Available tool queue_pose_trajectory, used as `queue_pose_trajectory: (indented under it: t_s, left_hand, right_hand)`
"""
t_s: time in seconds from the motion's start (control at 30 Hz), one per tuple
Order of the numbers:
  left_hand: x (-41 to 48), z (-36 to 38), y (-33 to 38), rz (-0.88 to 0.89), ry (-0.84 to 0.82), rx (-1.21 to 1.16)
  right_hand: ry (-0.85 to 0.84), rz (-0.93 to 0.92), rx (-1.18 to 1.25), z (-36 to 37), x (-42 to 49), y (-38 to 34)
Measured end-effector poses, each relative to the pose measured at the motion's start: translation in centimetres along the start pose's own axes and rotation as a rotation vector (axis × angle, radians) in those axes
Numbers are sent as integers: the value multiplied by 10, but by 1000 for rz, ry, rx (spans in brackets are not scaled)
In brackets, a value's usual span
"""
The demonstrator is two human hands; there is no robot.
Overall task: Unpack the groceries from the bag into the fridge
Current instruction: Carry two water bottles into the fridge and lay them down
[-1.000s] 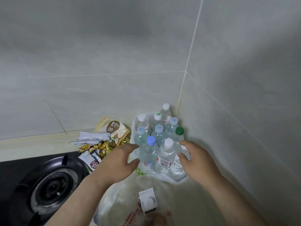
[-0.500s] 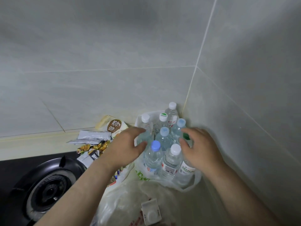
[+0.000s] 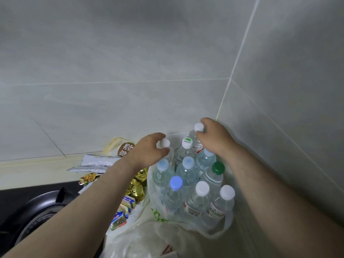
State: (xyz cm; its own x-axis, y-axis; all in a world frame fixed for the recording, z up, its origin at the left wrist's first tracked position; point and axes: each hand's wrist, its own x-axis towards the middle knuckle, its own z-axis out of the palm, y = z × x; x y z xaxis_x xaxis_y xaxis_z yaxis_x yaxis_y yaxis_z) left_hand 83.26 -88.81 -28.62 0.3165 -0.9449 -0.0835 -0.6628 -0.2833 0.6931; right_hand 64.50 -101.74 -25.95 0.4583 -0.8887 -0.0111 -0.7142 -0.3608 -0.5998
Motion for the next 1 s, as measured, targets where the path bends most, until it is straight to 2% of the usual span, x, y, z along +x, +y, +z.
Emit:
queue_pose_trajectory:
  t_s: [0.2,0.37,0.53,0.8,1.0]
  left_hand:
    - [15,8,-8,31,2,-66]
    - [20,10,-12,50,-7,-109]
    - [21,12,-13,66,17,-126]
    - [14,9,-10,68,63,-92]
    - [8,-10,-5,107,124,-171]
  right_hand:
    - [-62,79,74,5,30,10]
    - [-176,134,16,10,44,26]
    - [-99,117,80,18,48,37]
    - [-62,54,-43,18,53,28]
    - [27,22,39,2,45,22]
